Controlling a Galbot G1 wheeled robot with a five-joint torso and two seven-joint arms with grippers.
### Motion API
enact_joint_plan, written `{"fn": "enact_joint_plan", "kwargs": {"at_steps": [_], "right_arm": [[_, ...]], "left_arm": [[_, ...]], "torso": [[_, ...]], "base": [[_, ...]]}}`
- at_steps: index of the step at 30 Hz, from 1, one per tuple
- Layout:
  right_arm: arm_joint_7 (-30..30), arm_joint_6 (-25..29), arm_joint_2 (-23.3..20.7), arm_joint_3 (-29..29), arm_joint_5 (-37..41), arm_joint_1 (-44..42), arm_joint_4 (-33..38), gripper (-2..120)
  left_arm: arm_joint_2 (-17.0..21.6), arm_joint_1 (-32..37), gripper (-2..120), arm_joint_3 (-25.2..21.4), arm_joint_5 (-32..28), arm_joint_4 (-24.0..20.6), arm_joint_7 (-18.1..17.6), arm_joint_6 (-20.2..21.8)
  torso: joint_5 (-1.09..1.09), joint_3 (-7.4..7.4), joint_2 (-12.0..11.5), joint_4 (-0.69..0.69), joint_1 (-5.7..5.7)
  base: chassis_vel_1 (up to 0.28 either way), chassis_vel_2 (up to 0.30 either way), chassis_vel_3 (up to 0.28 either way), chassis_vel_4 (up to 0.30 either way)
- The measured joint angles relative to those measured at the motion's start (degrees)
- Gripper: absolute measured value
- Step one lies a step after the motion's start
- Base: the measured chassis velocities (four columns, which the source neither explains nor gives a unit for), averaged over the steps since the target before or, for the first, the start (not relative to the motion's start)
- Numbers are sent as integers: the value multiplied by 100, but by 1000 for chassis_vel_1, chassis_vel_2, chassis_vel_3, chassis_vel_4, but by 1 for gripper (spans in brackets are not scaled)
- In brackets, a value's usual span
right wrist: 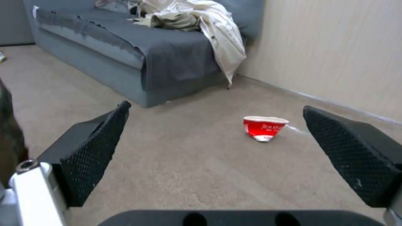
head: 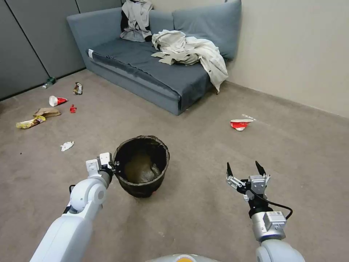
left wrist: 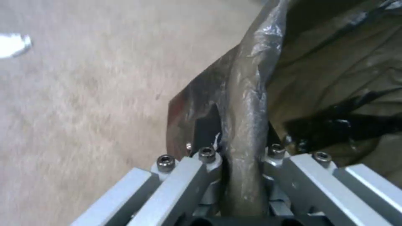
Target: Pick up the trash can from the floor.
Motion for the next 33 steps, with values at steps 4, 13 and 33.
{"fn": "enact_joint_plan", "kwargs": {"at_steps": [4, 13, 33], "right_arm": [[0, -1, 0, -6, -3, 4, 9, 100], [4, -1, 73, -56, -50, 11, 71, 100], [8, 60, 209, -95, -124, -34, 246, 100]], "left_arm": [[85, 211, 3, -86, -21, -416, 79, -199], [40, 805, 3, -155, 257, -1491, 221, -667], [-328, 1892, 3, -146, 1332, -2456, 659, -1132]], "torso": [[0, 0, 0, -1, 0], [0, 0, 0, -1, -1], [-1, 0, 0, -1, -1]], "base": [[0, 0, 0, 0], [0, 0, 0, 0], [0, 0, 0, 0]]}}
